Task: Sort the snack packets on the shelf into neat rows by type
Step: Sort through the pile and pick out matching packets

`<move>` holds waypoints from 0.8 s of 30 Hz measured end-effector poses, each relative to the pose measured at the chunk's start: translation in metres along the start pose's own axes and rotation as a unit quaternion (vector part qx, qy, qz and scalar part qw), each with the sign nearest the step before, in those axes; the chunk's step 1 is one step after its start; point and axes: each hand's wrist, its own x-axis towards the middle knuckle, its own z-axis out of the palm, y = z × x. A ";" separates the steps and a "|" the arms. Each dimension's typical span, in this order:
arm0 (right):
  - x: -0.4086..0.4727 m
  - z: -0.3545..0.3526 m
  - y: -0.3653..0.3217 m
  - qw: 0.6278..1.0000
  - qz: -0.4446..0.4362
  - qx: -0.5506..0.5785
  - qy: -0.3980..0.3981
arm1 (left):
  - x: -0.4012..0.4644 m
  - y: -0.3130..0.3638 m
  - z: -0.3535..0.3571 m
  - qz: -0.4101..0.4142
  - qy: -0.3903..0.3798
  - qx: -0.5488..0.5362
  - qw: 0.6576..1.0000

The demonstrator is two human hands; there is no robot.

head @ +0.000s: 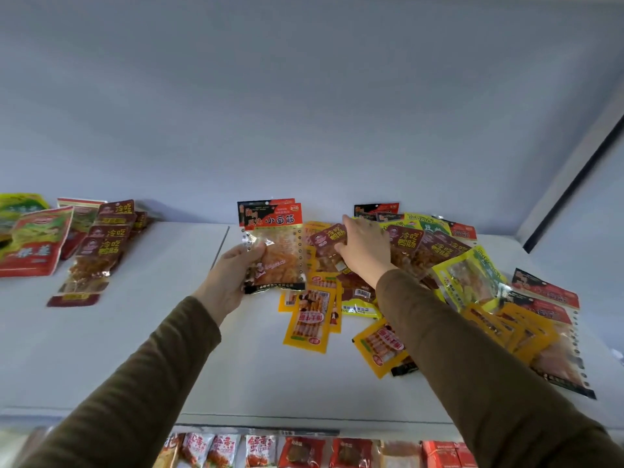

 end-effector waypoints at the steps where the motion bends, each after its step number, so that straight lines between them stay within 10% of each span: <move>1: -0.001 -0.002 -0.005 0.999 -0.016 -0.007 0.039 | -0.003 0.002 0.001 0.003 0.004 -0.001 1.000; 3: -0.004 -0.010 -0.028 0.990 -0.063 0.103 0.078 | -0.008 0.007 0.000 0.009 0.016 -0.005 1.000; 8: -0.022 -0.013 -0.124 0.872 -0.010 0.455 -0.180 | -0.009 0.023 -0.035 0.027 0.050 0.002 0.998; 19: 0.008 0.061 -0.282 0.751 0.161 0.616 -0.176 | 0.017 0.078 -0.174 -0.009 0.096 0.058 0.994; 24: 0.023 0.086 -0.320 0.782 0.168 0.590 -0.110 | 0.028 0.081 -0.206 0.017 0.061 0.197 0.978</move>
